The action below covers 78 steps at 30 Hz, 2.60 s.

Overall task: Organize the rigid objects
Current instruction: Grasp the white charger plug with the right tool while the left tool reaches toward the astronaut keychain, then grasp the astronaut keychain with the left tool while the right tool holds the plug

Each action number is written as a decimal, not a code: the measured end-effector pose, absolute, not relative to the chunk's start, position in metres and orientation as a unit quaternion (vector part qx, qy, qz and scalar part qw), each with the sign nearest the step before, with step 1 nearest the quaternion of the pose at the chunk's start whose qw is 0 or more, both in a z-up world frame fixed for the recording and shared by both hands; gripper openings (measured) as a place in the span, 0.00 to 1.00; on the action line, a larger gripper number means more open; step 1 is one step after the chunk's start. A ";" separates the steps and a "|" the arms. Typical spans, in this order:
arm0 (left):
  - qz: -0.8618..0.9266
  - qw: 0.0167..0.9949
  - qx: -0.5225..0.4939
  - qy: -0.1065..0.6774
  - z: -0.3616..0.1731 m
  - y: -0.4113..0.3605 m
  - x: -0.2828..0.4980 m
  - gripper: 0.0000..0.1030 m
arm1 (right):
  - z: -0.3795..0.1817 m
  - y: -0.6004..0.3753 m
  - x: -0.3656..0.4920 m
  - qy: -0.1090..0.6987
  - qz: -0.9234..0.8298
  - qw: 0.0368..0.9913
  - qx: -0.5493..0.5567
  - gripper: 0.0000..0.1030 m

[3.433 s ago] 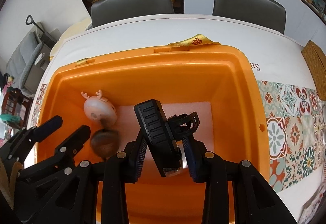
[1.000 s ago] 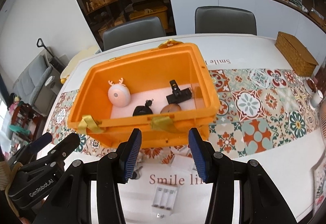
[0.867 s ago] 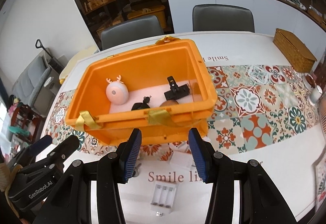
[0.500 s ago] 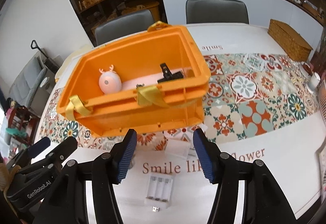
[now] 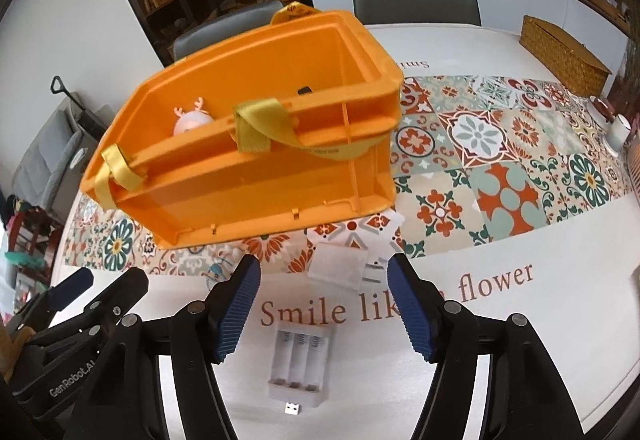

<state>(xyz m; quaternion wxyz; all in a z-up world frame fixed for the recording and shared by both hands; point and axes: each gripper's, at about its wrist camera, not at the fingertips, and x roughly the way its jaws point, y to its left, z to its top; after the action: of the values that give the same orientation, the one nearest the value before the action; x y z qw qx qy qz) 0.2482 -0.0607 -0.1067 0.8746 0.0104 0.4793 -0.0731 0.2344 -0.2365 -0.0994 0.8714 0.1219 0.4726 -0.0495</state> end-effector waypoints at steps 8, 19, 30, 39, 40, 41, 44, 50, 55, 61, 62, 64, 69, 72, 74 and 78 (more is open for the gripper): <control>-0.079 0.862 0.008 0.501 -0.130 -0.064 0.254 0.86 | -0.119 -0.238 0.240 0.483 -0.050 0.865 0.126 0.65; -0.080 0.848 0.020 0.523 -0.158 -0.070 0.264 0.86 | -0.145 -0.242 0.249 0.496 -0.060 0.856 0.131 0.65; -0.086 0.848 0.022 0.523 -0.169 -0.073 0.273 0.86 | -0.170 -0.246 0.260 0.509 -0.073 0.846 0.139 0.64; -0.086 0.849 0.026 0.520 -0.175 -0.073 0.274 0.86 | -0.181 -0.241 0.267 0.513 -0.077 0.845 0.132 0.65; -0.086 0.849 0.026 0.520 -0.176 -0.073 0.274 0.86 | -0.182 -0.241 0.268 0.513 -0.077 0.845 0.131 0.65; -0.086 0.849 0.025 0.520 -0.177 -0.072 0.274 0.86 | -0.183 -0.240 0.269 0.514 -0.078 0.845 0.129 0.65; -0.086 0.849 0.025 0.520 -0.180 -0.072 0.274 0.86 | -0.185 -0.239 0.270 0.510 -0.085 0.847 0.121 0.65; -0.086 0.848 0.025 0.523 -0.186 -0.071 0.275 0.86 | -0.186 -0.236 0.276 0.502 -0.090 0.854 0.105 0.65; -0.084 0.848 0.028 0.522 -0.189 -0.072 0.275 0.86 | -0.188 -0.232 0.277 0.498 -0.096 0.858 0.083 0.61; -0.093 0.850 0.030 0.517 -0.187 -0.077 0.270 0.86 | -0.188 -0.231 0.270 0.499 -0.090 0.858 0.083 0.60; -0.095 0.851 0.031 0.515 -0.186 -0.077 0.269 0.86 | -0.188 -0.232 0.269 0.500 -0.088 0.857 0.087 0.60; -0.099 0.854 0.033 0.509 -0.184 -0.079 0.268 0.86 | -0.185 -0.231 0.265 0.499 -0.086 0.857 0.091 0.60; -0.114 0.857 0.039 0.501 -0.182 -0.087 0.271 0.86 | -0.176 -0.231 0.253 0.494 -0.085 0.860 0.094 0.60; -0.119 0.855 0.035 0.503 -0.185 -0.091 0.275 0.83 | -0.172 -0.236 0.254 0.490 -0.085 0.862 0.097 0.60; -0.121 0.857 0.032 0.501 -0.186 -0.093 0.278 0.78 | -0.170 -0.238 0.250 0.488 -0.086 0.863 0.100 0.61; -0.116 0.860 0.032 0.495 -0.189 -0.096 0.285 0.71 | -0.173 -0.247 0.250 0.491 -0.091 0.860 0.105 0.61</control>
<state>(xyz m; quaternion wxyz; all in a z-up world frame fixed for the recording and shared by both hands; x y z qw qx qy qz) 0.2846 -0.0963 -0.1891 0.8603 0.0323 0.4952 -0.1162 0.2501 -0.2473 -0.1727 0.8599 0.1050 0.4911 -0.0908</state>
